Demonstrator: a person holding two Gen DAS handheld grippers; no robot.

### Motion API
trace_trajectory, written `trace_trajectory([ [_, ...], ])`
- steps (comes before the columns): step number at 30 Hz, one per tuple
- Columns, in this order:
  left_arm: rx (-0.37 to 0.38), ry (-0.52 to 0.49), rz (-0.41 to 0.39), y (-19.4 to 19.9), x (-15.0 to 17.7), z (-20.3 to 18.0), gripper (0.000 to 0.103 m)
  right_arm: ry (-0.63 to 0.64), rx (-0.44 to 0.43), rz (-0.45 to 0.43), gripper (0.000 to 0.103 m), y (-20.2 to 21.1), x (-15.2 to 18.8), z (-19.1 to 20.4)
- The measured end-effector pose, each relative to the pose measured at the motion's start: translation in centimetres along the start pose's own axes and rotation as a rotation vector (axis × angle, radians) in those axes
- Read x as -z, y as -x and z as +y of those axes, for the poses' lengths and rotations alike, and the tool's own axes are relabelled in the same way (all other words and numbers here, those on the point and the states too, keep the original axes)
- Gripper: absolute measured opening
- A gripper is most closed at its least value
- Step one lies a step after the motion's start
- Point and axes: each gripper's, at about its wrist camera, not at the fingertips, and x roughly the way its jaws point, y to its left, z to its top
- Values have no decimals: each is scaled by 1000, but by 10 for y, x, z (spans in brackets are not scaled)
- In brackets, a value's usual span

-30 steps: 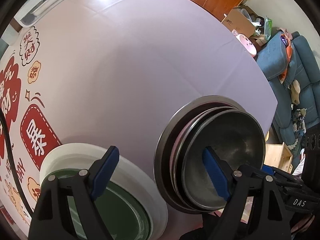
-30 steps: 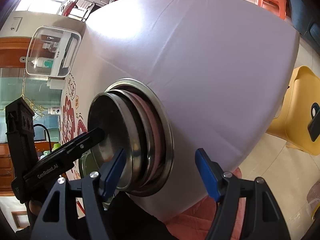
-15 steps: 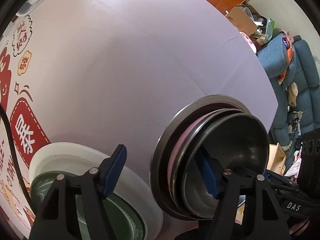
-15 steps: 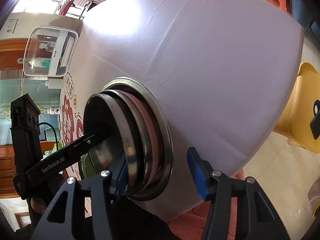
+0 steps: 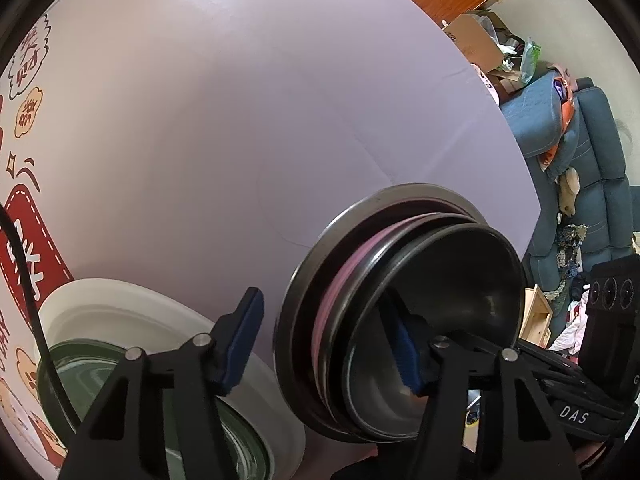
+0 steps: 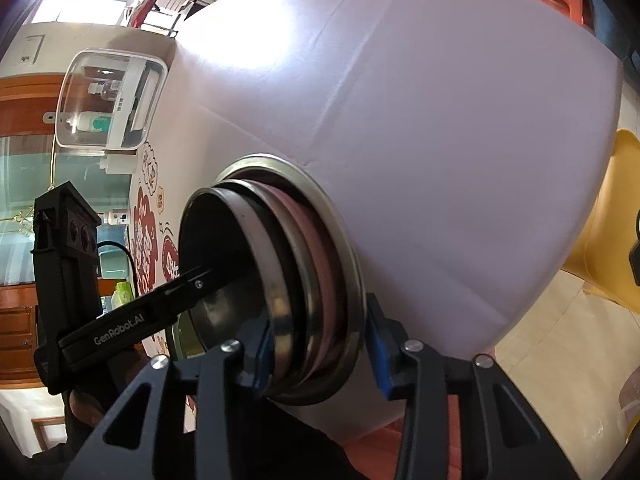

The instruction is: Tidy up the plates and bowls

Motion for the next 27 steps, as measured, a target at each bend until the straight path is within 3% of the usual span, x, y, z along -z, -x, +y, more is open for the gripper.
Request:
trace_trajectory([
  [5,27,7,-5,-1,2,-1,48,2,0,-1,39,-1,0,2],
  [27,-3,15,-64,27,17,-1,47,79,10,-28,35,15,-1,7],
])
